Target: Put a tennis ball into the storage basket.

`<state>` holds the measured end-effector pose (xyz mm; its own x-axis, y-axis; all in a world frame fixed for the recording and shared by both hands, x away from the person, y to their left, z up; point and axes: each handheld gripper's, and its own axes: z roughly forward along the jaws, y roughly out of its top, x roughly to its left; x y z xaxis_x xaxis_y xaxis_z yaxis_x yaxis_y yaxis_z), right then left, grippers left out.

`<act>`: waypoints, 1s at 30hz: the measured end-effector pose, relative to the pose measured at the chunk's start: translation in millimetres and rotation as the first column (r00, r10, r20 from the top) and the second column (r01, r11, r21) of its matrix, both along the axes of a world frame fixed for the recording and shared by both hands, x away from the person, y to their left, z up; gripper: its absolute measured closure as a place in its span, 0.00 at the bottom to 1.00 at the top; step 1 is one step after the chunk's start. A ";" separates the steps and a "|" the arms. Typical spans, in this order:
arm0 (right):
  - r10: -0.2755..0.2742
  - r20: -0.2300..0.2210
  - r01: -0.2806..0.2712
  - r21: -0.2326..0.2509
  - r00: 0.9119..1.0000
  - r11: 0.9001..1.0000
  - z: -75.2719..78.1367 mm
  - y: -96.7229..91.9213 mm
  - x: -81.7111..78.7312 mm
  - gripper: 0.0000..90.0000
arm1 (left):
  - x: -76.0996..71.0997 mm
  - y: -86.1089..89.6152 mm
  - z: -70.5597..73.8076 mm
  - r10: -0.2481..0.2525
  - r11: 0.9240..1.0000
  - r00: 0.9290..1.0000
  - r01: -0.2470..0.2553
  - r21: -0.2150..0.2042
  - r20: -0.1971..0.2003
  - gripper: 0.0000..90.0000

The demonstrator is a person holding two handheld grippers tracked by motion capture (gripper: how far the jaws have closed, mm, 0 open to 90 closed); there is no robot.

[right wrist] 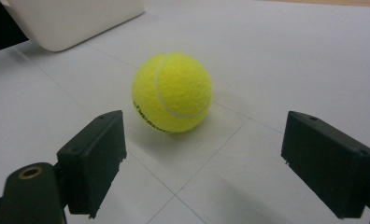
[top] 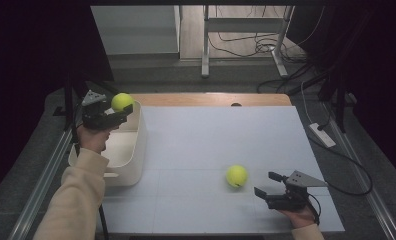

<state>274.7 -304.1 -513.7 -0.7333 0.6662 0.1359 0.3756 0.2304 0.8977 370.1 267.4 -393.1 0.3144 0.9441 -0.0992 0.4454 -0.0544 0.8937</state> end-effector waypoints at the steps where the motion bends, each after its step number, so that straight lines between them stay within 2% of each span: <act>1: -0.001 -0.001 0.001 0.001 1.000 1.000 0.0 -0.1 0.1 0.15 | 0.4 1.2 -0.3 0.004 1.000 1.000 -0.004 -0.001 -0.002 0.30; 16: 0.000 -0.003 0.000 -0.004 1.000 1.000 -0.1 0.4 -0.1 0.15 | 6.1 18.7 -6.1 0.074 0.997 0.997 -0.073 0.018 -0.028 0.30; 30: 0.000 0.000 0.000 -0.006 1.000 1.000 0.1 0.3 -0.1 0.15 | 12.9 33.2 -15.0 0.121 0.992 0.988 -0.117 0.048 -0.095 0.30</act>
<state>274.6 -303.7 -513.7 -0.7332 0.6671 0.1317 0.3754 0.2357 0.8964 383.0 300.7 -408.1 0.1903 0.9782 -0.0832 0.5358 -0.0325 0.8437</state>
